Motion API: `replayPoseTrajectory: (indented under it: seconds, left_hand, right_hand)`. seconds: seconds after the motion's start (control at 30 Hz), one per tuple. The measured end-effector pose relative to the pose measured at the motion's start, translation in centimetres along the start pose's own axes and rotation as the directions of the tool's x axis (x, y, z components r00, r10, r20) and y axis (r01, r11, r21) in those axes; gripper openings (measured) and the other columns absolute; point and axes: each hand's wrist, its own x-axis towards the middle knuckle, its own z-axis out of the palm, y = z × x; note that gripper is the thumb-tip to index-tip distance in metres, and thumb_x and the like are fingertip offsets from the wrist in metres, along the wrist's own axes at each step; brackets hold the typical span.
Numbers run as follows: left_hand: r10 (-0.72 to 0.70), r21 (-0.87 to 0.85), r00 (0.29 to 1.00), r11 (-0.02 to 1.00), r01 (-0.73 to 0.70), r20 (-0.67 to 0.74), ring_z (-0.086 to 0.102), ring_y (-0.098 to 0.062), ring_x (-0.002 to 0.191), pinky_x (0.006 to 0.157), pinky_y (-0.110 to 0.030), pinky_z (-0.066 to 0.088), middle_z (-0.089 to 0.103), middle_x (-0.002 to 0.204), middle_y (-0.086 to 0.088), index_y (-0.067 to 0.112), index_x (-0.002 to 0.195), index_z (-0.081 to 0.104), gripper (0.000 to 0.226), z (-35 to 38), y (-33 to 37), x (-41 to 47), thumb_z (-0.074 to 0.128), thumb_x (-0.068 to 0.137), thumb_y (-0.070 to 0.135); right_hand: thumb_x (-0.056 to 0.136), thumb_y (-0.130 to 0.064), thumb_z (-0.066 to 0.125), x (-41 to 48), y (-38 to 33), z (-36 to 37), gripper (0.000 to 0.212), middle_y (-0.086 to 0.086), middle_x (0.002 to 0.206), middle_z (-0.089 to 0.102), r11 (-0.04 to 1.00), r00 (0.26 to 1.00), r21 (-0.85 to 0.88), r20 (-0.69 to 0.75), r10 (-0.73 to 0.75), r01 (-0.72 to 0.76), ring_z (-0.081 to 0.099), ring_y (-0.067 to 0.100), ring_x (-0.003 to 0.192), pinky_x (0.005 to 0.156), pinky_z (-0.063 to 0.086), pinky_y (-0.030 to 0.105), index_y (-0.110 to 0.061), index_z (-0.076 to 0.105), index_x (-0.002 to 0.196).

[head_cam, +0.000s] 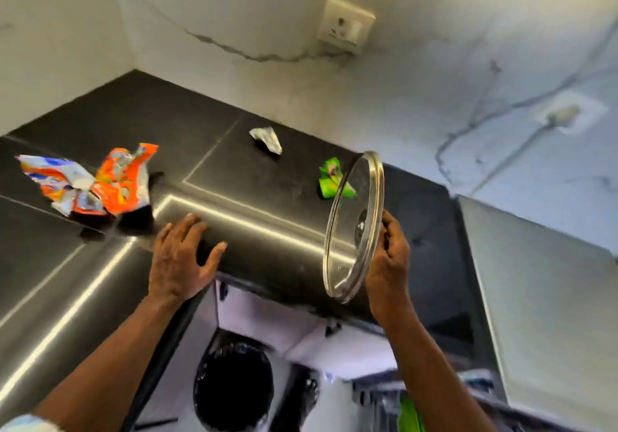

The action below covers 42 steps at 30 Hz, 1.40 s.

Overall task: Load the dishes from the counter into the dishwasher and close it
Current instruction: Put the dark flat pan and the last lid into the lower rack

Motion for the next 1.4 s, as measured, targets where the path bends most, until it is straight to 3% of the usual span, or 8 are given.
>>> replayPoseTrajectory:
  seconds: [0.13,0.3,0.57,0.73,0.9,1.13,1.3,1.4]
  left_hand:
    - [0.157,-0.177,0.986,0.973,-0.146,0.051,0.052,-0.033,0.137,0.112,-0.053,0.041,0.056,0.147,-0.011,0.012,0.129,0.065,0.051,0.7,8.7,-5.5,0.062,0.092,0.048]
    - [0.359,-0.369,0.888,0.897,-0.243,0.287,0.041,-0.025,0.151,0.115,-0.038,0.041,0.045,0.158,-0.006,0.017,0.139,0.059,0.056,3.0,16.8,-13.9,0.059,0.095,0.051]
    - [0.507,-0.426,0.558,0.86,-0.28,0.657,0.054,-0.022,0.136,0.109,-0.04,0.049,0.052,0.149,0.001,0.027,0.134,0.06,0.051,7.0,25.8,-28.5,0.052,0.095,0.059]
    - [0.378,-0.352,0.47,0.925,-0.147,0.798,0.061,-0.02,0.126,0.11,-0.037,0.047,0.063,0.133,0.002,0.02,0.128,0.066,0.061,10.6,31.6,-38.1,0.046,0.091,0.064]
    - [-0.031,-0.065,0.431,0.976,0.206,0.902,0.065,-0.02,0.111,0.099,-0.032,0.047,0.066,0.132,-0.002,0.02,0.132,0.064,0.039,14.5,37.5,-49.7,0.071,0.097,0.037]
    - [-0.384,0.253,0.121,0.782,0.569,0.916,0.064,-0.036,0.123,0.106,-0.052,0.051,0.068,0.129,-0.014,0.012,0.132,0.058,0.048,23.7,39.5,-63.5,0.074,0.094,0.036]
    - [-0.474,0.353,0.058,0.725,0.592,0.878,0.066,-0.041,0.12,0.105,-0.057,0.053,0.068,0.131,-0.019,0.015,0.139,0.054,0.044,33.8,36.4,-70.7,0.069,0.099,0.025]
    - [-0.475,0.365,0.106,0.783,0.504,0.873,0.066,-0.044,0.118,0.102,-0.057,0.053,0.066,0.128,-0.026,0.013,0.137,0.051,0.04,39.3,35.6,-73.2,0.064,0.101,0.026]
  right_hand:
    - [0.106,0.0,0.043,-7.2,1.1,-9.2,0.027,0.025,0.113,0.066,0.991,0.989,-0.04,-0.079,0.126,-0.129,0.06,0.048,0.1,0.093,0.051,0.058,-0.002,0.06,0.127]
    - [0.091,-0.03,0.057,-16.3,2.0,-18.5,0.025,0.005,0.095,0.069,0.968,0.956,0.06,-0.149,0.251,-0.245,0.062,0.019,0.083,0.077,0.055,0.038,-0.026,0.066,0.114]
    - [0.107,-0.007,0.046,-30.2,7.9,-32.9,0.029,0.009,0.111,0.07,0.911,0.855,-0.032,-0.362,0.373,-0.411,0.064,0.037,0.106,0.097,0.05,0.061,-0.024,0.067,0.12]
    - [0.106,-0.002,0.044,-38.3,12.6,-43.4,0.031,0.008,0.117,0.07,0.866,0.763,0.058,-0.447,0.467,-0.497,0.064,0.031,0.113,0.104,0.048,0.058,-0.015,0.065,0.125]
    - [0.107,-0.012,0.043,-44.6,17.9,-54.7,0.029,0.016,0.121,0.068,0.776,0.636,0.272,-0.453,0.625,-0.569,0.06,0.04,0.119,0.108,0.045,0.056,-0.016,0.065,0.126]
    - [0.104,-0.002,0.039,-48.2,29.2,-66.4,0.032,-0.012,0.084,0.078,0.603,0.408,0.509,-0.449,0.795,-0.615,0.073,0.004,0.079,0.079,0.059,0.029,-0.012,0.07,0.102]
    - [0.106,-0.008,0.04,-46.7,40.2,-71.3,0.042,-0.007,0.074,0.073,0.577,0.41,0.412,-0.427,0.806,-0.705,0.068,0.008,0.072,0.07,0.056,0.021,-0.019,0.075,0.086]
    - [0.102,0.003,0.046,-45.0,46.6,-72.8,0.027,0.018,0.092,0.064,0.673,0.565,0.115,-0.452,0.69,-0.731,0.057,0.026,0.084,0.078,0.047,0.041,-0.007,0.07,0.107]
